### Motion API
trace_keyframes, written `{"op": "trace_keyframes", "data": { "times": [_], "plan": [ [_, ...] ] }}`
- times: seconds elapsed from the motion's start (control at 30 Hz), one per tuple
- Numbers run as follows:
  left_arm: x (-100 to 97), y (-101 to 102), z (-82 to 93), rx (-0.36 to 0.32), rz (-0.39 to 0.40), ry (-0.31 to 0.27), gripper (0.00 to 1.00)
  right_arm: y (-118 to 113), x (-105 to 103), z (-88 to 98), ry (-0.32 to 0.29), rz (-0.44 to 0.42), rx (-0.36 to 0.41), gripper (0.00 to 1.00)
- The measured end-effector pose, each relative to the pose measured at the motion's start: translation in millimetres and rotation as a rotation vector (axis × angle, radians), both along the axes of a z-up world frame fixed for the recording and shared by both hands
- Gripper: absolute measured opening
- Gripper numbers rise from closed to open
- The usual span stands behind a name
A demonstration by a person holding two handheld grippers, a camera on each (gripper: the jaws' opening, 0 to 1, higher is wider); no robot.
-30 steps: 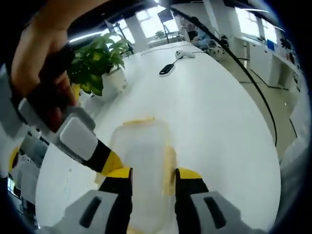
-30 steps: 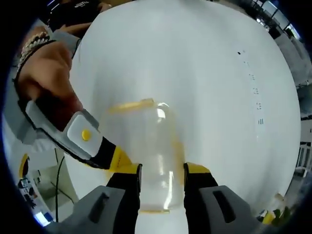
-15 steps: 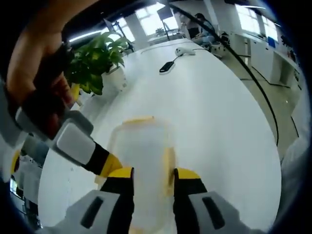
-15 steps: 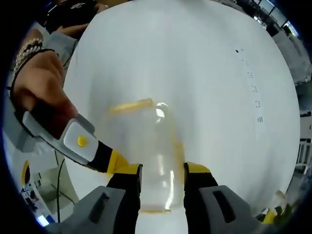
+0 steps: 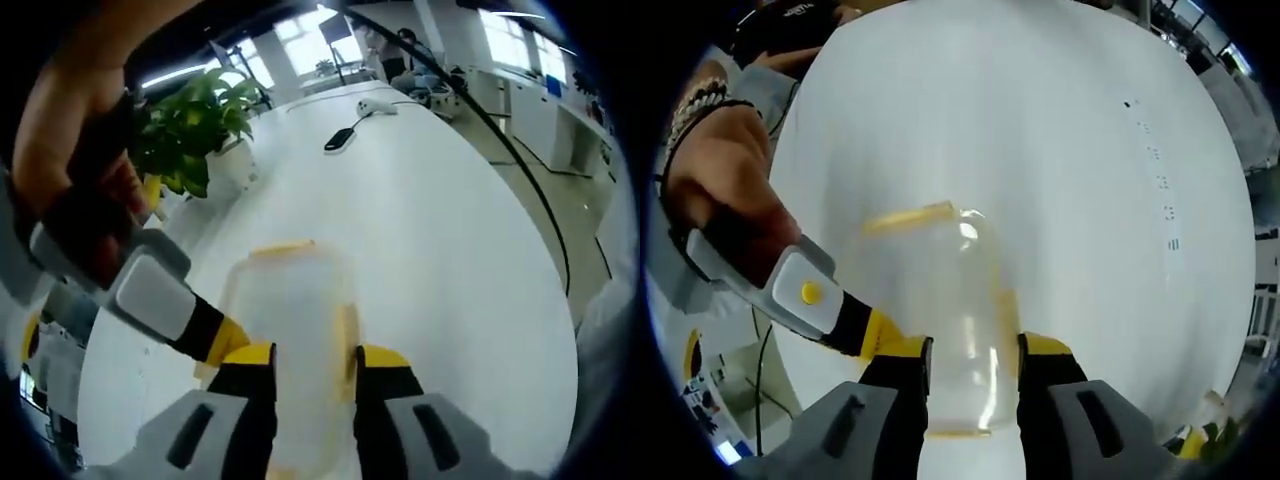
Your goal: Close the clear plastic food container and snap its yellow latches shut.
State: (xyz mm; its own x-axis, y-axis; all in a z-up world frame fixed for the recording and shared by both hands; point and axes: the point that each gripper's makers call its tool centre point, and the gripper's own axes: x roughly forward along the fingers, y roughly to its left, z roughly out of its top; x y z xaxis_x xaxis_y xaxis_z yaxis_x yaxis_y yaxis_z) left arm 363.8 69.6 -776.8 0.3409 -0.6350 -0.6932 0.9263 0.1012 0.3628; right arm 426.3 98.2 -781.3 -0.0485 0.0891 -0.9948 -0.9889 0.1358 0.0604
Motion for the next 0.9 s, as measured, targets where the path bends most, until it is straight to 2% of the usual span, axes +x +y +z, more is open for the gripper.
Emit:
{"op": "trace_keyframes", "data": {
  "times": [0.73, 0.8, 0.9],
  "plan": [
    [-1.7, -1.8, -1.7, 0.031, -0.025, -0.037, 0.20, -1.4, -0.6, -0.4, 0.001, -0.004, 0.016, 0.31],
    [-3.7, -1.2, -1.2, 0.057, -0.059, -0.049, 0.18, -1.9, -1.8, -0.5, 0.009, -0.006, 0.023, 0.31],
    [-2.5, -2.6, -1.0, 0.045, -0.053, -0.044, 0.19, -2.6, -1.2, -0.2, 0.005, -0.009, 0.030, 0.31]
  ]
}}
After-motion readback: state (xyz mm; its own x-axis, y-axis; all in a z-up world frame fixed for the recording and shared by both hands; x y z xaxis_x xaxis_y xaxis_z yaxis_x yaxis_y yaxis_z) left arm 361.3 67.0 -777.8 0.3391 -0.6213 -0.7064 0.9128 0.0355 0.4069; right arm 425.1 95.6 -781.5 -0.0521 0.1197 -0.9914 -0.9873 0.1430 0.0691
